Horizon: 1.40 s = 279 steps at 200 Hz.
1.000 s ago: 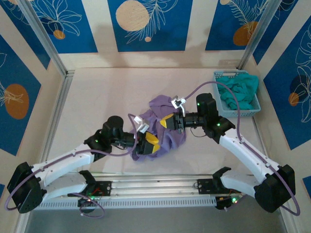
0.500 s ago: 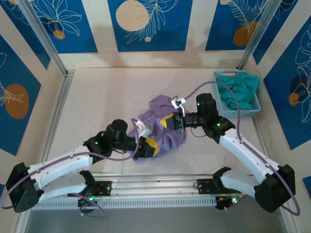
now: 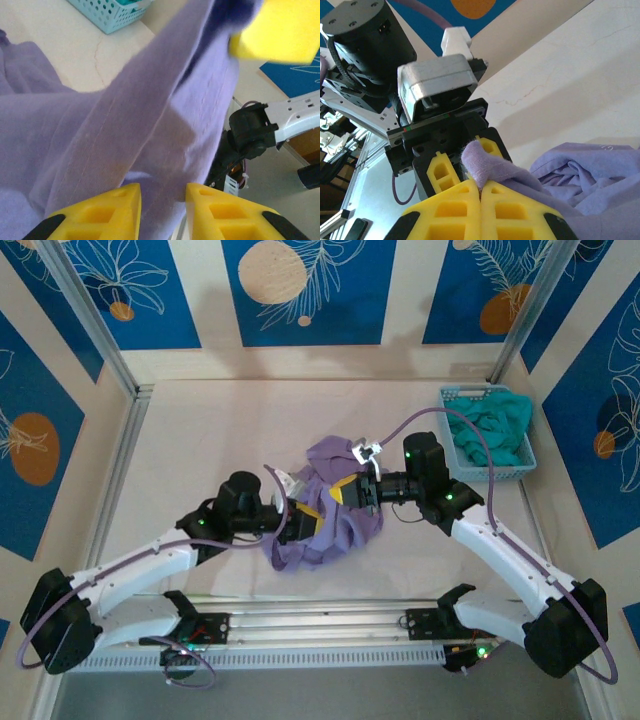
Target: Fold the inside-out t-shirt
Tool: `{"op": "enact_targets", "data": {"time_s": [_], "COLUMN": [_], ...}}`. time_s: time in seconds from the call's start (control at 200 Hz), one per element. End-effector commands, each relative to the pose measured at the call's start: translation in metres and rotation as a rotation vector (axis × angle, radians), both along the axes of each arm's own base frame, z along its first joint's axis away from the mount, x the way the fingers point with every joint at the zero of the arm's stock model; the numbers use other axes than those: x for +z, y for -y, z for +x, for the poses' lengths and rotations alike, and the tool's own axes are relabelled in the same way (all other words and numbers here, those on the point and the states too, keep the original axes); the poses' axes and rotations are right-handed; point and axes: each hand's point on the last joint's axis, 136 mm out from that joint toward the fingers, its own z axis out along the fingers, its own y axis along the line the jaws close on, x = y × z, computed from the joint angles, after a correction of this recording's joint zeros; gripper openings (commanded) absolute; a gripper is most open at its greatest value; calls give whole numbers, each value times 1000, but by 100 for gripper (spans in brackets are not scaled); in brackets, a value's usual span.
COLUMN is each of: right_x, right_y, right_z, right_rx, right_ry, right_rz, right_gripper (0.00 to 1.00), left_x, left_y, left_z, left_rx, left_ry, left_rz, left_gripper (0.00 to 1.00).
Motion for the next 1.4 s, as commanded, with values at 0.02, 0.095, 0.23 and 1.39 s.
{"op": "enact_targets", "data": {"time_s": [0.02, 0.095, 0.23, 1.39], "right_x": [11, 11, 12, 34], "right_y": [0, -1, 0, 1], "right_z": [-5, -5, -6, -31], "right_rx": [19, 20, 21, 165], "right_ry": [37, 35, 39, 70], "right_rz": [7, 7, 8, 83], "right_gripper": [0, 0, 0, 0], "left_x": [35, 42, 51, 21], "left_y": [5, 5, 7, -10], "left_z": [16, 21, 25, 31], "left_rx": [11, 16, 11, 57], "left_ry": [34, 29, 46, 125], "left_rz": [-94, -118, -126, 38], "left_gripper": [30, 33, 37, 27]}}
